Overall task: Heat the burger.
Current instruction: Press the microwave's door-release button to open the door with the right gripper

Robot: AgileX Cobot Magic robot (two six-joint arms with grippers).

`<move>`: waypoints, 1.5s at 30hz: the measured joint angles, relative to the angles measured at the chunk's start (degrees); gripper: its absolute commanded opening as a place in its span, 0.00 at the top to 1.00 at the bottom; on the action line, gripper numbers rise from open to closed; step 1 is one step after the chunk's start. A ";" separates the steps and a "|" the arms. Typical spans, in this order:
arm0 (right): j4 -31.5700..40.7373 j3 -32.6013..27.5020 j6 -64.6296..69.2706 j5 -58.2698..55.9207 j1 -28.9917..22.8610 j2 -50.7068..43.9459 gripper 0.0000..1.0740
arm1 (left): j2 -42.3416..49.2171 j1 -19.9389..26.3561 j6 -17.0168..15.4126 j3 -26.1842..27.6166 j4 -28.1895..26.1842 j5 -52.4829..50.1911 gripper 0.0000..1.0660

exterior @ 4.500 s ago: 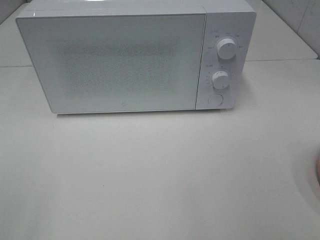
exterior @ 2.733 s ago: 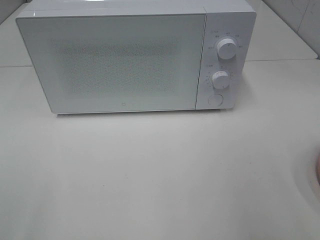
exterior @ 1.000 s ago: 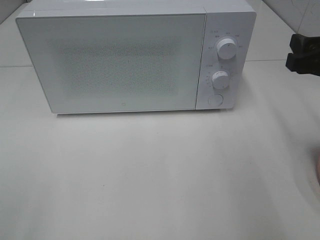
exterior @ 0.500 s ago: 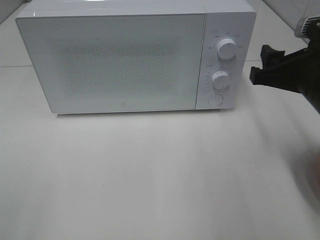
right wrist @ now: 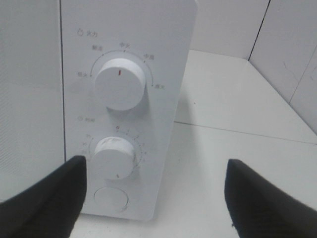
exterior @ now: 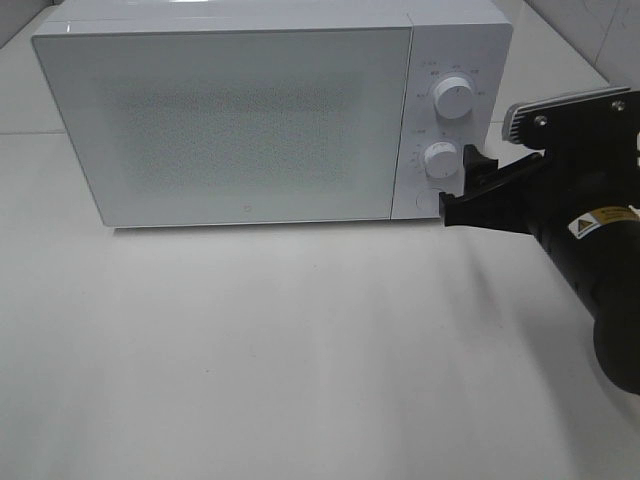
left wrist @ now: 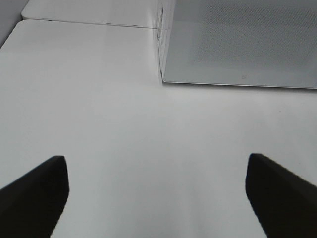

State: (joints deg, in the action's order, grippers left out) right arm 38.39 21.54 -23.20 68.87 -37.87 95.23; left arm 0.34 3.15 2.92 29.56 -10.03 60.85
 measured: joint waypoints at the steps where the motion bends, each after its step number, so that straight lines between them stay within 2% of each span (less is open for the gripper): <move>1: 0.17 -0.11 0.52 0.06 -0.40 0.57 0.31 | 0.00 0.00 0.00 0.00 0.00 0.00 0.17; 6: 0.80 -0.17 5.04 0.06 -1.32 2.06 0.32 | 0.00 0.00 0.00 0.00 0.00 0.00 0.17; 9: 1.49 -0.17 11.40 0.06 -1.38 2.23 0.35 | 0.00 0.00 0.00 0.00 0.00 0.00 0.17; 10: 1.55 -0.17 18.33 -0.11 -1.38 2.35 0.39 | 0.00 0.00 0.00 0.00 0.00 0.00 0.17; 13: 1.55 -0.17 22.35 -0.17 -1.38 2.35 0.41 | 0.00 0.00 0.00 0.00 0.00 0.00 0.17; 15: 1.60 -0.17 39.08 -1.72 -1.38 2.35 0.55 | 0.00 0.00 0.00 0.00 0.00 0.00 0.17; 16: 1.60 -0.17 39.08 -1.72 -1.38 2.35 0.55 | 0.00 0.00 0.00 0.00 0.00 0.00 0.17; 17: 1.60 -0.17 42.63 -2.01 -1.38 2.35 0.60 | 0.00 0.00 0.00 0.00 0.00 0.00 0.17; 18: 1.60 -0.17 51.39 -2.46 -1.38 2.35 0.70 | 0.00 0.00 0.00 0.00 0.00 0.00 0.17; 19: 1.60 -0.17 51.39 -2.46 -1.38 2.35 0.70 | 0.00 0.00 0.00 0.00 0.00 0.00 0.17; 20: 1.55 -0.17 55.58 -2.64 -1.38 2.35 0.74 | 0.00 0.00 0.00 0.00 0.00 0.00 0.17; 21: 1.55 -0.17 62.85 -2.75 -1.38 2.35 0.83 | 0.00 0.00 0.00 0.00 0.00 0.00 0.17; 22: 1.55 -0.17 62.85 -2.75 -1.38 2.35 0.83 | 0.00 0.00 0.00 0.00 0.00 0.00 0.17; 23: 1.55 -0.17 69.67 -2.81 -1.38 2.35 0.92 | 0.00 0.00 0.00 0.00 0.00 0.00 0.17; 24: 1.55 -0.17 69.67 -2.81 -1.38 2.35 0.92 | 0.00 0.00 0.00 0.00 0.00 0.00 0.17; 26: 1.49 -0.17 78.95 -4.53 -1.38 2.35 1.00 | 0.00 0.00 0.00 0.00 0.00 0.00 0.17; 33: -2.06 -0.34 91.44 -8.77 -1.38 2.35 1.00 | 0.00 0.00 0.00 0.00 0.00 0.00 0.17; 40: -4.07 -0.34 95.74 -8.77 -1.20 2.35 1.00 | 0.00 0.00 0.00 0.00 0.00 0.00 0.17; 45: -6.70 -0.34 96.66 -9.28 2.58 2.35 1.00 | 0.00 0.00 0.00 0.00 0.00 0.00 0.17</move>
State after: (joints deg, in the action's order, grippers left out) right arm 31.68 21.20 73.45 59.59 -35.29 97.57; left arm 0.34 3.15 2.92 29.56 -10.03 60.85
